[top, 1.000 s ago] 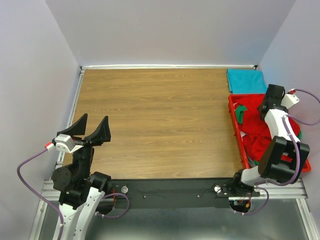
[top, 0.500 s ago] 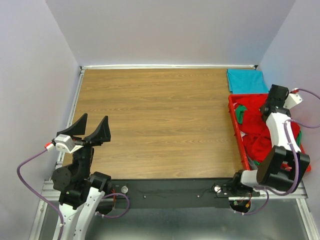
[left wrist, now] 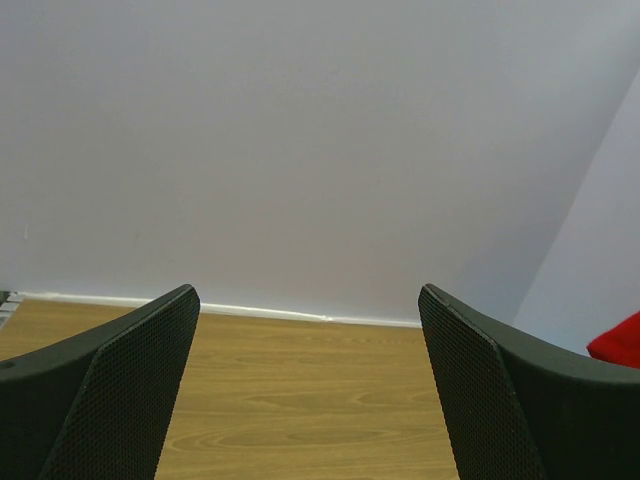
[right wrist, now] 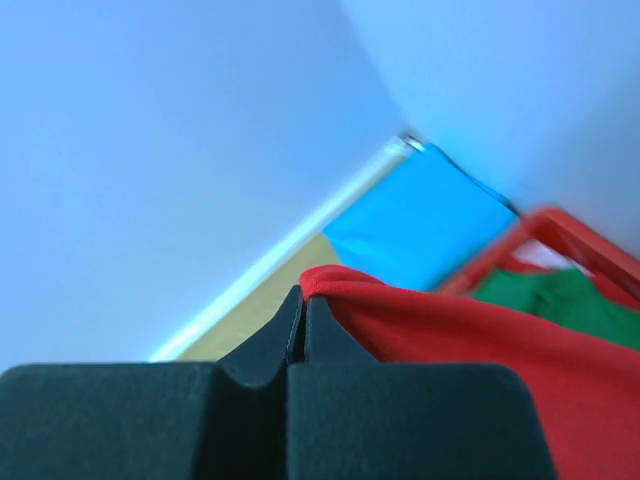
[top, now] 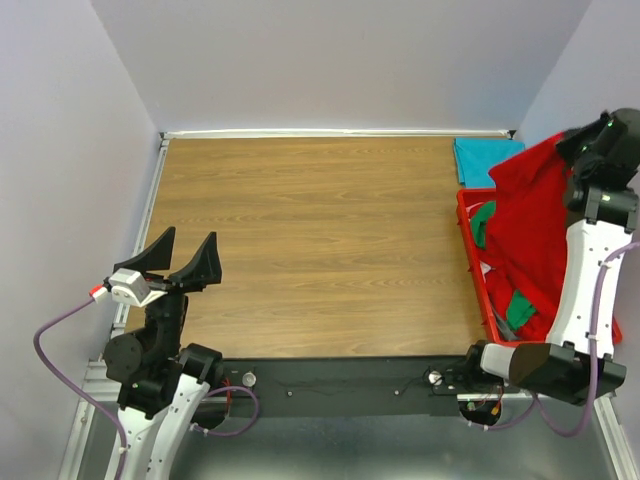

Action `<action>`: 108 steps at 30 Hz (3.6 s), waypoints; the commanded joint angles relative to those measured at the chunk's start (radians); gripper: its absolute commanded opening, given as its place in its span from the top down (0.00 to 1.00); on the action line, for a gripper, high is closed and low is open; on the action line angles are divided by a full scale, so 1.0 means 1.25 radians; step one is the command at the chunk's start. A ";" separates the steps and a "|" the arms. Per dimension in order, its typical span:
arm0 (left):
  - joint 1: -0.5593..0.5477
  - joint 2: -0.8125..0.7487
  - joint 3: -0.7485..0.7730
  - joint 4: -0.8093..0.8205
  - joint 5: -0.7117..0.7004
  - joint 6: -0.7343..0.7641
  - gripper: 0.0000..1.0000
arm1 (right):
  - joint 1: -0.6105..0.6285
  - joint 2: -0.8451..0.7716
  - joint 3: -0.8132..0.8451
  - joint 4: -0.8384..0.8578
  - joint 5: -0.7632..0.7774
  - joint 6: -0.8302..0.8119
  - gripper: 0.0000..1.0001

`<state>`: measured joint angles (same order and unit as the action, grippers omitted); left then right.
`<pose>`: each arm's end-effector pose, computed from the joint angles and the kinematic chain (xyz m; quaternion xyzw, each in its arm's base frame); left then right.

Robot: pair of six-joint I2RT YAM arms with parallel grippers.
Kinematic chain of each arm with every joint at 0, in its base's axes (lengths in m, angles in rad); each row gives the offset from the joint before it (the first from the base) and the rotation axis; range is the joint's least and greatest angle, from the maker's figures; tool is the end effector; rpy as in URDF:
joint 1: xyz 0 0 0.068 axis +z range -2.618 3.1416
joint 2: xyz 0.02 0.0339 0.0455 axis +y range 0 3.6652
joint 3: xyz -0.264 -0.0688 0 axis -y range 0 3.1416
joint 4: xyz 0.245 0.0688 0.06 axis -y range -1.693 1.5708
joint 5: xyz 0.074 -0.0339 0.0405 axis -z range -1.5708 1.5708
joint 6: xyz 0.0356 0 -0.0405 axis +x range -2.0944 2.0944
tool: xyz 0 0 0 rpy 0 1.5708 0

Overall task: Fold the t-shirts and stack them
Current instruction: Grab the tshirt from the pile, then move the tshirt to the center of the board, then flatten the tshirt out

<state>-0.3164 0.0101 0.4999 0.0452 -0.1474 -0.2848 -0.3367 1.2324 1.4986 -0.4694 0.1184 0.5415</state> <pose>0.0377 -0.0068 0.3401 -0.0562 0.4947 -0.2217 0.8384 0.2441 -0.0899 0.4628 0.3628 0.6845 0.0188 0.6320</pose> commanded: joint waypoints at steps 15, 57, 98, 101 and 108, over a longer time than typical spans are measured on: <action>0.025 0.015 0.004 0.009 0.033 0.003 0.02 | 0.360 0.237 0.285 0.070 -0.231 -0.021 0.99; 0.032 0.285 0.022 0.003 0.096 -0.121 0.02 | 0.797 0.229 -0.293 0.087 -0.014 -0.288 0.47; 0.031 0.599 -0.017 0.007 0.050 -0.273 0.02 | 1.019 0.667 -0.098 0.220 0.166 -0.378 0.82; 0.031 0.609 -0.017 0.014 0.049 -0.280 0.02 | 1.019 0.640 -0.103 0.220 0.191 -0.390 0.99; 0.032 0.705 0.014 0.044 0.068 -0.284 0.04 | 0.980 0.509 -0.039 0.220 0.331 -0.476 0.99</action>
<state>-0.2825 0.8429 0.4953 0.0647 -0.0555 -0.6300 0.9226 1.9865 1.3773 -0.2123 0.3843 0.0242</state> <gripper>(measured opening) 0.967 0.012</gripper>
